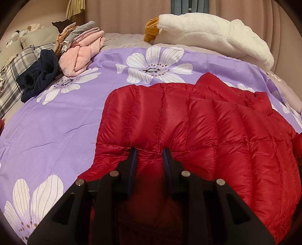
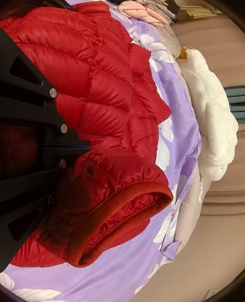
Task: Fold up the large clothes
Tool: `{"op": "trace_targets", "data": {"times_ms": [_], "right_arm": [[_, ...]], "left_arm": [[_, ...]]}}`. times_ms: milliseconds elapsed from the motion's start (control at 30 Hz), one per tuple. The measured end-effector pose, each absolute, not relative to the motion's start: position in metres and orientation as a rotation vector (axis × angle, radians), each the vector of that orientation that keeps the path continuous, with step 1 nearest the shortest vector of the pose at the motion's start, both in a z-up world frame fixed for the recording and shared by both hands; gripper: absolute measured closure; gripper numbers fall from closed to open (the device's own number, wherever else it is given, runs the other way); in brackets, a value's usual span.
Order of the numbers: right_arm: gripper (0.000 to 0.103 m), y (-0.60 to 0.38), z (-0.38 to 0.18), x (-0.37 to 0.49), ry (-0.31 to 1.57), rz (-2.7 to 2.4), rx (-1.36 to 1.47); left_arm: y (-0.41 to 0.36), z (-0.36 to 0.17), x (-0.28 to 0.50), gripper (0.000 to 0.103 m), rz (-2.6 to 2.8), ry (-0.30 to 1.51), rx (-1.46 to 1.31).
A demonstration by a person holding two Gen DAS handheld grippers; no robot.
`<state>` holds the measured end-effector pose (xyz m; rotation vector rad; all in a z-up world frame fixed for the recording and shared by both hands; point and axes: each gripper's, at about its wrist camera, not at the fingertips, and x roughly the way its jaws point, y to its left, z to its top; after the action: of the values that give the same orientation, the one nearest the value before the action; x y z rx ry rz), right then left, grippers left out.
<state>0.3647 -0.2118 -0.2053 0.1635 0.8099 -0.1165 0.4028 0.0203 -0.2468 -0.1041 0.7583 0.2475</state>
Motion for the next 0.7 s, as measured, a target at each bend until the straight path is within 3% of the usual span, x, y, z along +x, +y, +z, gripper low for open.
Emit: {"op": "trace_targets", "data": {"times_ms": [533, 667, 700], "right_arm": [[0.103, -0.217, -0.205, 0.364, 0.805, -0.100, 0.198], [0.103, -0.227, -0.199, 0.357, 0.811, -0.059, 0.264], [0.103, -0.230, -0.196, 0.354, 0.826, -0.043, 0.274]], "left_arm": [[0.021, -0.247, 0.403, 0.074, 0.242, 0.758, -0.122], [0.036, -0.242, 0.396, 0.067, 0.203, 0.755, -0.217], [0.041, -0.238, 0.392, 0.060, 0.190, 0.764, -0.238]]}}
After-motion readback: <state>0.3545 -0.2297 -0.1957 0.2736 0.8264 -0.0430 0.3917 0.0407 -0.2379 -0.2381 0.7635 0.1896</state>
